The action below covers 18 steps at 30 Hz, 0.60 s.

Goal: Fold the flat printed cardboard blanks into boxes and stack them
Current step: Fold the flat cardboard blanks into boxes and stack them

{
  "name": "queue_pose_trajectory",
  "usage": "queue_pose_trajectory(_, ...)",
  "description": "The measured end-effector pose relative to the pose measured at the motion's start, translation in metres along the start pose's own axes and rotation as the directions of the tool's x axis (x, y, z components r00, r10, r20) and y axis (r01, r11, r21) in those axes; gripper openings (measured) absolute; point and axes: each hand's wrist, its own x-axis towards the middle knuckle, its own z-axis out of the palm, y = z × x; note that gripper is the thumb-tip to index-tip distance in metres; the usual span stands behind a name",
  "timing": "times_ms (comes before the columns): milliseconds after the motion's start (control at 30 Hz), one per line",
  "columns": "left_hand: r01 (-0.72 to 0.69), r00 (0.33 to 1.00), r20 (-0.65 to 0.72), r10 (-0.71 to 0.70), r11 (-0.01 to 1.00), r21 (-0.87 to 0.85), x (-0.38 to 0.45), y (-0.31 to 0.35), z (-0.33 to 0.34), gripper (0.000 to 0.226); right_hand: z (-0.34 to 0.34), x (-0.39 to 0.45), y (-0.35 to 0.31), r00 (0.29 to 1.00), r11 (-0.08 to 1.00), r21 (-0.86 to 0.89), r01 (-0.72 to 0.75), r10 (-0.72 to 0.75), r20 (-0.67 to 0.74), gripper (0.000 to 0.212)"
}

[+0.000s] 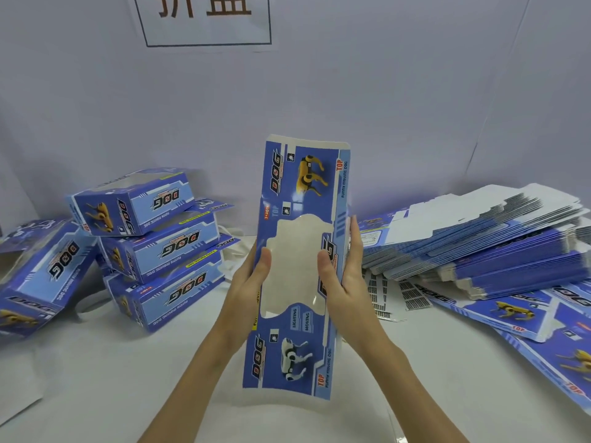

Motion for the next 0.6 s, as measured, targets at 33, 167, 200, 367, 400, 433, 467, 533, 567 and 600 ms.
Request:
queue_pose_trajectory(33, 0.007, 1.0, 0.005, -0.007, 1.0, -0.001, 0.0, 0.001, 0.001, 0.037, -0.003, 0.001, 0.0, 1.0, 1.0, 0.028, -0.011, 0.011, 0.009, 0.081)
queue_pose_trajectory(167, 0.039, 0.995, 0.091, -0.046, 0.997, 0.07, 0.006, 0.002, -0.003, 0.043, -0.016, 0.002, 0.001, 0.995, 0.995, 0.069, -0.066, 0.06, 0.084, 0.07)
queue_pose_trajectory(200, 0.045, 0.995, 0.084, -0.052, 0.995, 0.084, 0.008, 0.001, -0.006, 0.046, -0.016, 0.001, -0.001, 0.991, 0.993, 0.071, -0.09, 0.082, 0.102, 0.062)
queue_pose_trajectory(367, -0.016, 0.995, -0.093, 0.023, 0.997, 0.075, 0.012, 0.004, -0.016, 0.063, -0.009, -0.009, -0.007, 0.964, 0.989, 0.045, -0.142, 0.128, 0.232, 0.045)
queue_pose_trajectory(400, -0.028, 0.996, -0.08, 0.033, 0.998, 0.061, 0.013, 0.004, -0.02, 0.063, -0.008, -0.009, -0.01, 0.958, 0.989, 0.054, -0.141, 0.123, 0.258, 0.049)
queue_pose_trajectory(433, -0.026, 0.999, -0.042, 0.027, 0.999, 0.036, 0.013, 0.005, -0.022, 0.061, -0.008, -0.009, -0.012, 0.957, 0.988, 0.078, -0.129, 0.104, 0.27, 0.056)
queue_pose_trajectory(467, -0.008, 1.0, 0.01, 0.008, 1.0, 0.002, 0.013, 0.005, -0.024, 0.057, -0.008, -0.008, -0.013, 0.962, 0.986, 0.12, -0.118, 0.084, 0.259, 0.068)
queue_pose_trajectory(533, 0.039, 0.995, 0.098, -0.035, 0.998, -0.046, 0.01, 0.004, -0.023, 0.048, -0.007, -0.007, -0.014, 0.982, 0.978, 0.176, -0.113, 0.083, 0.172, 0.082)
queue_pose_trajectory(567, 0.048, 0.992, 0.116, -0.042, 0.997, -0.055, 0.01, 0.002, -0.021, 0.046, -0.006, -0.006, -0.013, 0.992, 0.981, 0.172, -0.095, 0.078, 0.099, 0.082)
queue_pose_trajectory(600, 0.05, 0.992, 0.122, -0.043, 0.997, -0.055, 0.009, 0.0, -0.019, 0.046, -0.006, -0.005, -0.012, 0.997, 0.986, 0.154, -0.064, 0.058, 0.041, 0.079)
